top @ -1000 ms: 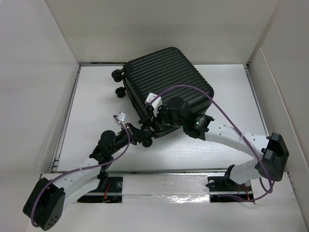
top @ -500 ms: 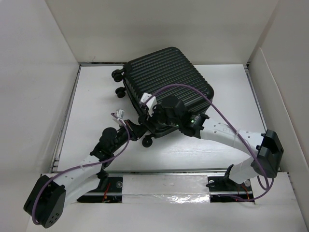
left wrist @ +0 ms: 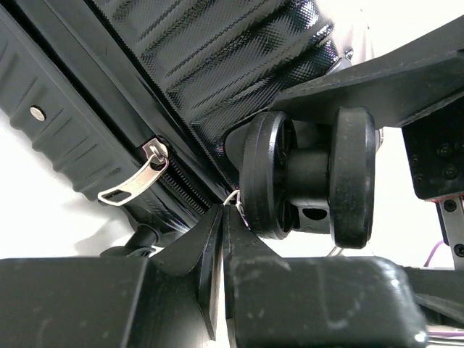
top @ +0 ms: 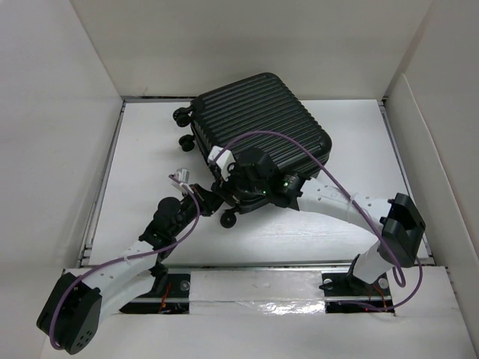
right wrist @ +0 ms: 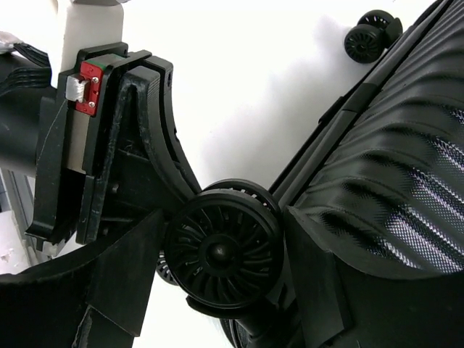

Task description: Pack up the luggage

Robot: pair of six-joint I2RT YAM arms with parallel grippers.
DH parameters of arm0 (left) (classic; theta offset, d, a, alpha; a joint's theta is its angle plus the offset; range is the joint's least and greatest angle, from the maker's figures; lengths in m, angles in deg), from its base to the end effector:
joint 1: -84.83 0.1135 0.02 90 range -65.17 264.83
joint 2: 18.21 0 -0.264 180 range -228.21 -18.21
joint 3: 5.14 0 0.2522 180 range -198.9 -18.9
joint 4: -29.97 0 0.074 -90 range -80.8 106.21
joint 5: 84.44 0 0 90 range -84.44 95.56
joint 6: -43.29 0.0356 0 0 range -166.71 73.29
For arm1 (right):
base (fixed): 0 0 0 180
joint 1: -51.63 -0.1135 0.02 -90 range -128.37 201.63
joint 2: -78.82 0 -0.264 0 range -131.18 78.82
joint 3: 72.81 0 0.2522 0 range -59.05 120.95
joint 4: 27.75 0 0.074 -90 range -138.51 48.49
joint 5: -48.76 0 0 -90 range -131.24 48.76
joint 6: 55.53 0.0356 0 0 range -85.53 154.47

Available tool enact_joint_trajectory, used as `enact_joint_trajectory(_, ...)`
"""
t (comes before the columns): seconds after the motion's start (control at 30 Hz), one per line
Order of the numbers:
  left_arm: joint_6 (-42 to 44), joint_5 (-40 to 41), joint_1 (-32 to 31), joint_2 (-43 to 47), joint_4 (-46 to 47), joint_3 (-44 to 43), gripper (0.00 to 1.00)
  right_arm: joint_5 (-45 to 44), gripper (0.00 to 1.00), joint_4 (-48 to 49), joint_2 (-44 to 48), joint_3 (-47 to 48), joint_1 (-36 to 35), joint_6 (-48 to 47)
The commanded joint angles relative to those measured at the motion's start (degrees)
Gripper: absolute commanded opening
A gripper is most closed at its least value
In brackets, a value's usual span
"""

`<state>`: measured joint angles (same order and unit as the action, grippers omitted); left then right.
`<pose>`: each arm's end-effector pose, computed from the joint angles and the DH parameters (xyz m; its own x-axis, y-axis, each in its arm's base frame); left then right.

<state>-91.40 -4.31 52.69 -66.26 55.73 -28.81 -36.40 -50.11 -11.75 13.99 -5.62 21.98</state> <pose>0.1511 -0.1021 0.2084 -0.4561 -0.5317 -0.7136 0.4901 0.5192 -0.7001 0.1990 0.3150 0.3127 -0.0425 -0.4644 -0.8846 -0.9097 0.3840 -0.1579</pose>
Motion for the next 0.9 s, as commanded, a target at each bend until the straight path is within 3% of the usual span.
enact_joint_trajectory(0.0, 1.4, -0.1, 0.1, 0.0, 3.5, -2.0, 0.0, -2.0, 0.7, -0.9, -1.0, 3.3, -0.4, -1.0)
enact_joint_trajectory(0.1, 1.4, 0.3, 0.1, 0.1, 3.8, -2.0, 0.0, -2.6, 0.54, -1.0, -0.9, 2.9, -0.4, -0.9)
enact_joint_trajectory(0.13, 1.4, 0.5, 0.1, 0.2, 3.5, -2.1, 0.0, -2.6, 0.39, 0.2, -0.4, 2.5, -0.4, -0.8)
enact_joint_trajectory(0.23, 1.7, 0.8, 0.1, 0.6, 2.9, -2.1, 0.0, -4.0, 0.14, 1.6, 1.0, 1.1, -0.4, -0.3)
enact_joint_trajectory(0.3, 1.6, 0.9, 0.1, 1.0, 3.0, -1.7, 0.0, -4.3, 0.07, 3.2, 2.1, -0.3, -0.4, 0.6)
enact_joint_trajectory(0.43, 3.1, 1.2, 0.1, 0.2, 2.7, -1.1, 0.02, -4.6, 0.0, 12.1, 4.8, -4.5, -0.4, 3.6)
enact_joint_trajectory(0.63, 5.0, -1.2, -0.5, -3.7, 7.1, -0.2, 0.23, -6.4, 0.0, 20.6, 7.2, -9.7, -0.4, 8.5)
enact_joint_trajectory(0.77, 5.9, -2.5, -2.9, -8.9, 12.6, -1.4, 0.44, -6.2, 0.0, 21.6, 7.2, -10.2, -0.4, 9.7)
enact_joint_trajectory(0.87, 5.8, -2.8, -2.9, -11.9, 15.1, -2.4, 0.47, -6.0, 0.0, 22.2, 7.2, -10.6, -0.4, 10.1)
